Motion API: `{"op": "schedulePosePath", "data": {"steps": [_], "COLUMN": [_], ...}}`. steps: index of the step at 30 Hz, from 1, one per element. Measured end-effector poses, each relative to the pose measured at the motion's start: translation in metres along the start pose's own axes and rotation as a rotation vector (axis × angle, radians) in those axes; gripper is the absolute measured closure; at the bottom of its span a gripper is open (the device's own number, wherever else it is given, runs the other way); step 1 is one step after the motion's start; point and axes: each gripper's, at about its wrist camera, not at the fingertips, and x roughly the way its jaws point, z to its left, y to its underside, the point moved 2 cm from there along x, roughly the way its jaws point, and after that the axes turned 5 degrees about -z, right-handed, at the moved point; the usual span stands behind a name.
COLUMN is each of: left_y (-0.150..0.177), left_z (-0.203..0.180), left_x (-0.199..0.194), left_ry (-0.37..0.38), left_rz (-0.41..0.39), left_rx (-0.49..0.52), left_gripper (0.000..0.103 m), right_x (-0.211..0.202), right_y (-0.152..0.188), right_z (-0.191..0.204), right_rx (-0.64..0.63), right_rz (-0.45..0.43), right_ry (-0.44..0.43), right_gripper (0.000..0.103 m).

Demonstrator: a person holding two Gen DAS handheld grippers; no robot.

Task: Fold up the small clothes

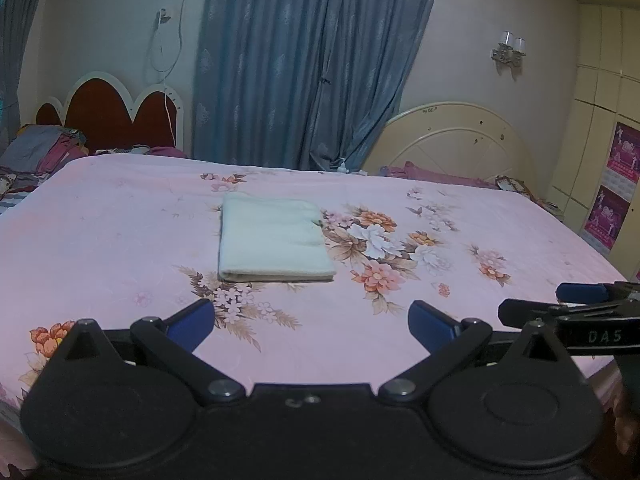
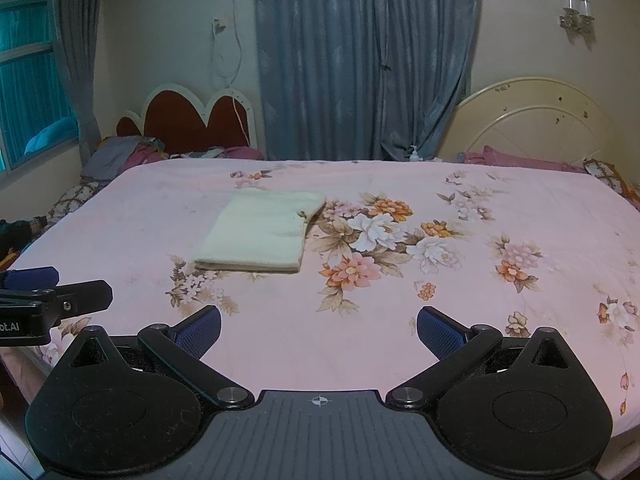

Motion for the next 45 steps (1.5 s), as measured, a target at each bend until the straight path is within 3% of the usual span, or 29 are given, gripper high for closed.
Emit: {"op": "schedulePosePath", "data": {"steps": [45], "left_y": [-0.0025], "left_z": [0.0039], "left_x": [0.0017], "left_ry": [-0.011], "left_rz": [-0.008], "left_rx": [0.016], "left_gripper": [0.001], "right_x": [0.0032], "right_y": [-0.0036], "right_z": [0.0007], "right_rx": [-0.012], "right_rz": [-0.004], "right_ry": [-0.014], "right_gripper": [0.000]}}
